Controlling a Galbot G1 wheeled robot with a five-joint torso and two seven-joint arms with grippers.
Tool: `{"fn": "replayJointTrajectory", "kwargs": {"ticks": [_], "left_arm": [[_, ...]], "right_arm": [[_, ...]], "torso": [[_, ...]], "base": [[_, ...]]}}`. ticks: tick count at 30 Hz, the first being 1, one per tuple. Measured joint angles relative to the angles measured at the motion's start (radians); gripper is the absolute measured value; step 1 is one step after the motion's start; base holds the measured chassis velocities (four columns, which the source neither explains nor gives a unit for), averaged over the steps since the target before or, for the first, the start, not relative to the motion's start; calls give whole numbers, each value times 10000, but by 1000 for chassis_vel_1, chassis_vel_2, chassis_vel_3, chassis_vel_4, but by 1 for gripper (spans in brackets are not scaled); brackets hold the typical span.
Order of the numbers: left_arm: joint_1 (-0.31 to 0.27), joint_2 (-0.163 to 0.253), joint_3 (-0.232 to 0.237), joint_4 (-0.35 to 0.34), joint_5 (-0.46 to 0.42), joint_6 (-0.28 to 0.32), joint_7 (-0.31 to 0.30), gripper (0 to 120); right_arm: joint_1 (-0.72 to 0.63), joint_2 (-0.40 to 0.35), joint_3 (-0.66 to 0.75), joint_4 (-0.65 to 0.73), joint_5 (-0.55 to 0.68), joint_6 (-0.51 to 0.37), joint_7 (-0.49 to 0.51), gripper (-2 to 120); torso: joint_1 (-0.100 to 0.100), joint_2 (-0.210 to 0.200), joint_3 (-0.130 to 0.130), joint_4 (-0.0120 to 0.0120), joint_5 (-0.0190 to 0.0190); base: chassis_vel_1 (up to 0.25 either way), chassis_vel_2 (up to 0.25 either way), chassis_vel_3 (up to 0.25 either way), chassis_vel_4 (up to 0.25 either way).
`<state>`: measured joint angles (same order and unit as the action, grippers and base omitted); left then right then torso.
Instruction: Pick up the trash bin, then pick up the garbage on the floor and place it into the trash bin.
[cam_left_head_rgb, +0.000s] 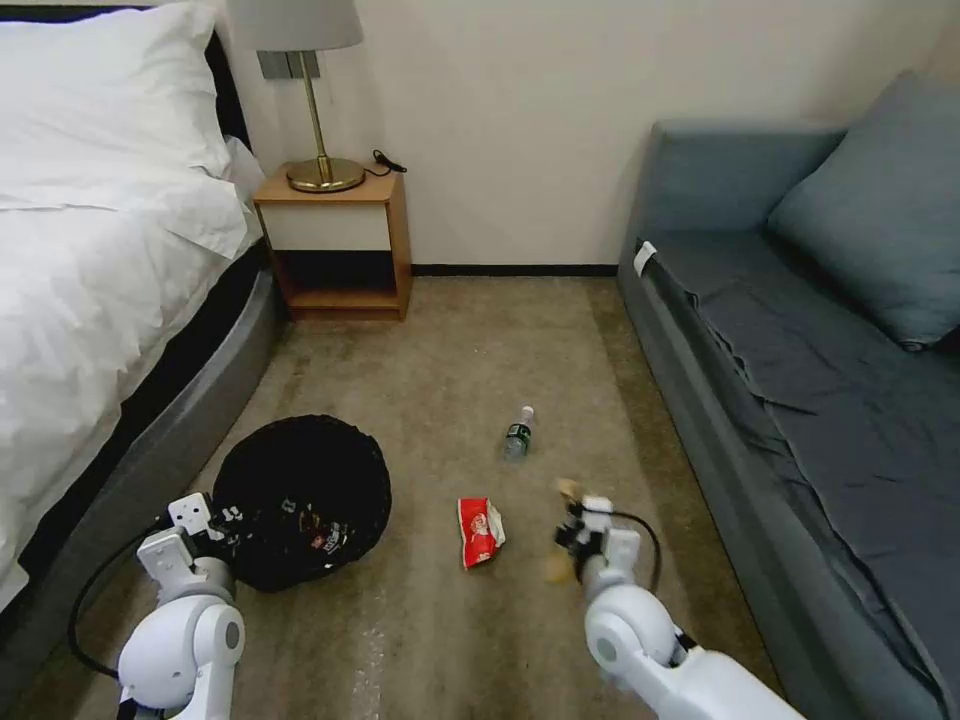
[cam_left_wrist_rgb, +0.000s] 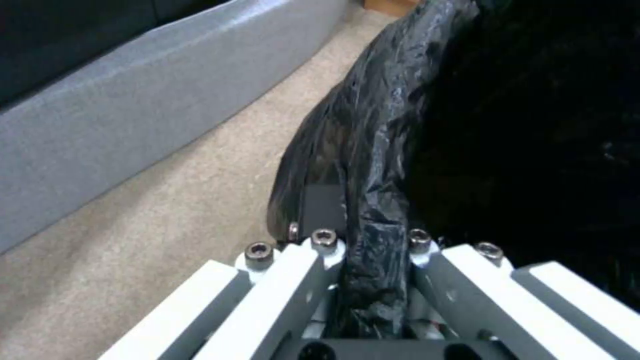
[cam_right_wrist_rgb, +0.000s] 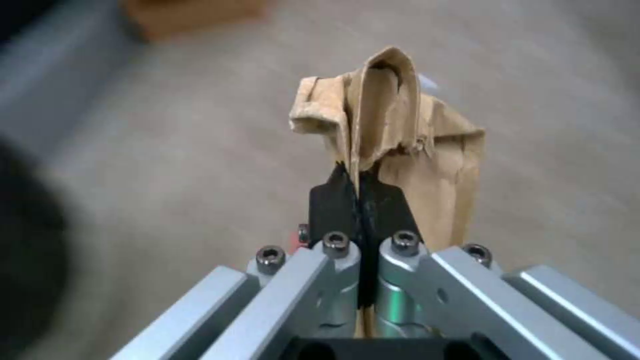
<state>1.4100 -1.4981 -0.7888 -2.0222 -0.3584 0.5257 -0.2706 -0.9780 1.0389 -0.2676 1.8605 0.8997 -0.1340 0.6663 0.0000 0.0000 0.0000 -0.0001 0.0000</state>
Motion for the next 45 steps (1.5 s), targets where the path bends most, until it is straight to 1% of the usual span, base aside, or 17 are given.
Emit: {"fn": "replayJointTrajectory", "kwargs": {"ticks": [3,5,6,7,10,11,12,18,23,27,28,32,33,36,39,40,45], "left_arm": [[49,-20,98,-99,-2,6,5,3],[75,-41,203,-159,-2,39,21,3],[75,-41,203,-159,-2,39,21,3],[82,-63,259,-182,1,59,29,3],[87,-100,339,-215,21,101,27,3],[87,-100,339,-215,21,101,27,3],[87,-138,415,-234,30,152,28,3],[62,-220,514,-317,41,247,23,3],[65,-246,557,-374,40,278,18,3],[82,-253,577,-435,38,313,12,3],[82,-253,577,-435,38,313,12,3],[77,-248,580,-483,28,344,12,3],[77,-248,580,-483,28,344,12,3],[75,-244,579,-523,19,366,12,3],[79,-242,571,-564,10,395,12,3],[79,-242,571,-564,10,395,12,3],[100,-253,555,-590,2,400,10,3]], "right_arm": [[1449,215,-1111,146,396,313,-121,0],[2675,791,-1843,65,750,474,-74,0],[2675,791,-1843,65,750,474,-74,0],[3251,1180,-2243,-76,893,569,-66,0],[3964,1733,-2869,-307,1076,683,-42,0],[3964,1733,-2869,-307,1076,683,-42,0],[4395,2163,-3425,-451,1212,722,55,0],[4718,2809,-4666,-831,1132,738,256,0],[4618,2935,-5320,-1255,768,730,274,0],[4542,2910,-5566,-1450,465,674,229,17],[4542,2910,-5566,-1450,465,674,229,17],[4543,2852,-5457,-1319,450,586,220,35],[4543,2852,-5457,-1319,450,586,220,35],[4544,2833,-5423,-1269,441,546,214,44],[4515,2820,-5399,-1237,389,490,211,61],[4515,2820,-5399,-1237,389,490,211,61],[4508,2817,-5150,-1000,346,347,228,79]], "torso": [[0,0,1,-1,-1],[0,0,0,1,-4],[0,0,0,1,-4],[1,0,1,4,-1],[1,0,1,5,-5],[1,0,1,5,-5],[0,0,1,4,-1],[0,0,1,1,-1],[0,0,1,1,-1],[0,0,1,1,-1],[0,0,1,1,-1],[1,0,1,0,0],[1,0,1,0,0],[0,0,1,1,0],[0,0,0,0,0],[0,0,0,0,0],[0,-1,0,0,1]], "base": [[0,0,0,0],[0,0,0,0],[0,0,0,0],[0,0,0,0],[0,0,0,0],[0,0,0,0],[0,0,0,0],[0,0,0,0],[0,0,0,0],[0,0,0,0],[0,0,0,0],[0,0,0,0],[0,0,0,0],[0,0,0,0],[0,0,0,0],[0,0,0,0],[0,0,0,0]]}}
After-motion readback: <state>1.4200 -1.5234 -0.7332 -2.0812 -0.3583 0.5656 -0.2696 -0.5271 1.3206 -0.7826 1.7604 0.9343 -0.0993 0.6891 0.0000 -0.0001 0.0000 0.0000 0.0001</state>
